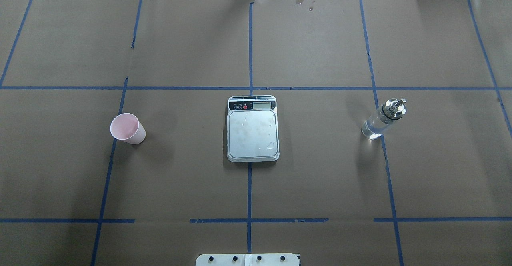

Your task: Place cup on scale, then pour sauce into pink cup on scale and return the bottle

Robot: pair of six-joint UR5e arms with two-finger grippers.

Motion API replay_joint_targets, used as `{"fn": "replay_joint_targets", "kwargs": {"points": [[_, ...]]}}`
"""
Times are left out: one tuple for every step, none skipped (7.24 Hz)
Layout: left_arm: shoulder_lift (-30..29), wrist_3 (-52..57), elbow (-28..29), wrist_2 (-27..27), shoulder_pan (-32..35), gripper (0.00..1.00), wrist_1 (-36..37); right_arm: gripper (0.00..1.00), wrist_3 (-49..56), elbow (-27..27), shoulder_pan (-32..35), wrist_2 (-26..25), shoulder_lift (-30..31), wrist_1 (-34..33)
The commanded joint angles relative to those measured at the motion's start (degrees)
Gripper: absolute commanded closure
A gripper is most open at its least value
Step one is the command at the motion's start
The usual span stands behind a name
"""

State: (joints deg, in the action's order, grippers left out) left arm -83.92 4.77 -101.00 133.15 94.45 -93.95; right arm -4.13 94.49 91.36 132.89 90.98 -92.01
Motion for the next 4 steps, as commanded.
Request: {"fn": "replay_joint_targets", "kwargs": {"points": [[0.2, -0.1, -1.5, 0.0, 0.0, 0.00, 0.1, 0.00, 0.2, 0.2, 0.0, 0.0, 0.0, -0.1], [0.3, -0.2, -3.3, -0.1, 0.1, 0.00, 0.4, 0.00, 0.2, 0.1, 0.0, 0.1, -0.1, -0.1], [-0.1, -0.3, -6.5, -0.4, -0.1, 0.00, 0.6, 0.00, 0.2, 0.1, 0.0, 0.1, -0.2, 0.0], [-0.2, -0.3, -10.3, -0.1, -0.3, 0.00, 0.8, 0.00, 0.2, 0.3, 0.0, 0.1, -0.2, 0.0]]}}
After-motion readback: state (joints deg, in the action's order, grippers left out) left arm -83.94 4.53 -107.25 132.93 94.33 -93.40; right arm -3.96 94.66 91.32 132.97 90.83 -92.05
